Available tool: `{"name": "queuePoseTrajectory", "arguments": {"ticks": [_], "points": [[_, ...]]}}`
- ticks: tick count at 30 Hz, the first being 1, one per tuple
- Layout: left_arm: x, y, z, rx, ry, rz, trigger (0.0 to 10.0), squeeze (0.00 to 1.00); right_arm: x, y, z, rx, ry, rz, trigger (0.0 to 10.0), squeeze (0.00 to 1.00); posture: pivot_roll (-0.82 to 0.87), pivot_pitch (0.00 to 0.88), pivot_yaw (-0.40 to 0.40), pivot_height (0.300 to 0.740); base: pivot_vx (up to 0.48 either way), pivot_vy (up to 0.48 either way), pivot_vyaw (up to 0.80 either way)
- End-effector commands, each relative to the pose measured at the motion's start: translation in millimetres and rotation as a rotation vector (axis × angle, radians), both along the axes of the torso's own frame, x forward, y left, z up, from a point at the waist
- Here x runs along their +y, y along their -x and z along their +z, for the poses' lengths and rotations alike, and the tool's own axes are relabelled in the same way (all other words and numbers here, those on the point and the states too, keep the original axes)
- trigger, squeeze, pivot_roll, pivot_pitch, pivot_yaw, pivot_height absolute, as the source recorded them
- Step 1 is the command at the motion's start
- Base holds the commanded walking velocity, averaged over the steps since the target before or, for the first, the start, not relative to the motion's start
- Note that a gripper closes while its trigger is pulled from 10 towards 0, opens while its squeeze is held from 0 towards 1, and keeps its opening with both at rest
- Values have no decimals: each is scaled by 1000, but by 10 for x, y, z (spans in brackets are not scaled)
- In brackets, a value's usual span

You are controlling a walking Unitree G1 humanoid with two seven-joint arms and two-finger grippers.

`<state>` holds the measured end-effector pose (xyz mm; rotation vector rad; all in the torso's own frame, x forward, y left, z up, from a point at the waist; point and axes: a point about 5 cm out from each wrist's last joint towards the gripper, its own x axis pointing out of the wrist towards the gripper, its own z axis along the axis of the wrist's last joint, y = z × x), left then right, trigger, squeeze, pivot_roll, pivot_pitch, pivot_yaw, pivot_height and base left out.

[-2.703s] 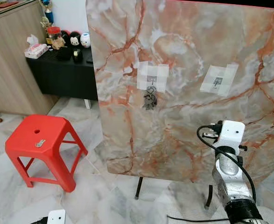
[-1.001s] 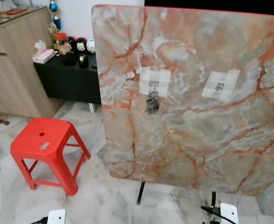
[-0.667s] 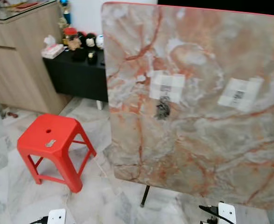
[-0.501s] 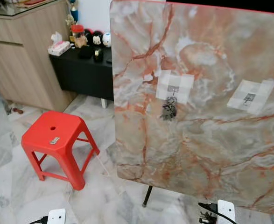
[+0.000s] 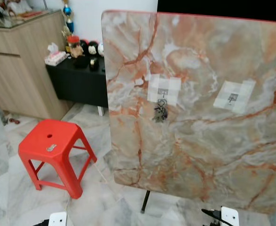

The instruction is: Hang keys on a hook

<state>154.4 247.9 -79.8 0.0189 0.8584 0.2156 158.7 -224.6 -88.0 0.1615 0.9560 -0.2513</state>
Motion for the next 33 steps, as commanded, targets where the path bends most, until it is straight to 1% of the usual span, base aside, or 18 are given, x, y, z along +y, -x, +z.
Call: {"name": "queuePoseTrajectory", "arguments": {"ticks": [1, 14, 21, 23, 25, 26, 27, 28, 29, 30, 31, 32, 33], "points": [[-4, 43, -23, 18, 9, 9, 10000, 0, -6, -58, 28, -26, 3, -3, 10000, 0, 102, 0, -50, 740, 345, 0, 0], [-15, 36, -22, 14, 17, 7, 10000, 0, -8, -66, 32, -29, 9, -10, 10000, 0, 100, 0, -53, 740, 305, 0, 0], [-20, 39, -25, 14, 18, 11, 10000, 0, -28, -98, 55, -56, 25, -25, 10000, 0, 102, 0, -56, 740, 0, 0, 0], [-20, 42, -26, 15, 18, 11, 10000, 0, -48, -105, 67, -68, 44, -35, 10000, 0, 100, 0, -61, 740, 0, 0, 0], [-20, 46, -27, 15, 19, 12, 10000, 0, -89, -102, 85, -94, 77, -48, 10000, 0, 101, 0, -60, 740, 0, 0, 0], [-18, 46, -27, 16, 19, 12, 10000, 0, -129, -98, 106, -117, 120, -41, 10000, 0, 95, 0, -59, 740, 0, 0, 0], [-18, 46, -27, 16, 19, 12, 10000, 0, -129, -98, 106, -117, 120, -41, 10000, 0, 95, 0, -59, 740, 0, 0, 0], [-16, 46, -27, 17, 18, 10, 10000, 0, -150, -140, 145, -147, 180, -18, 10000, 0, 90, 0, -57, 740, 0, 0, 0], [-15, 46, -26, 17, 17, 9, 10000, 0, -143, -212, 183, -167, 215, -3, 10000, 0, 89, 0, -57, 740, 0, 0, 0], [-15, 46, -26, 17, 17, 9, 10000, 0, -143, -212, 183, -167, 215, -3, 10000, 0, 89, 0, -57, 740, 0, 0, 0], [-13, 45, -25, 18, 17, 7, 10000, 0, -162, -346, 276, -219, 287, 6, 10000, 0, 85, 0, -56, 740, 0, 0, 0], [-12, 44, -25, 18, 16, 6, 10000, 0, -190, -392, 324, -249, 328, 5, 10000, 0, 85, 0, -56, 740, 0, 0, 0], [-12, 44, -25, 18, 16, 6, 10000, 0, -190, -392, 324, -249, 328, 5, 10000, 0, 85, 0, -56, 740, 0, 0, 0]]}}
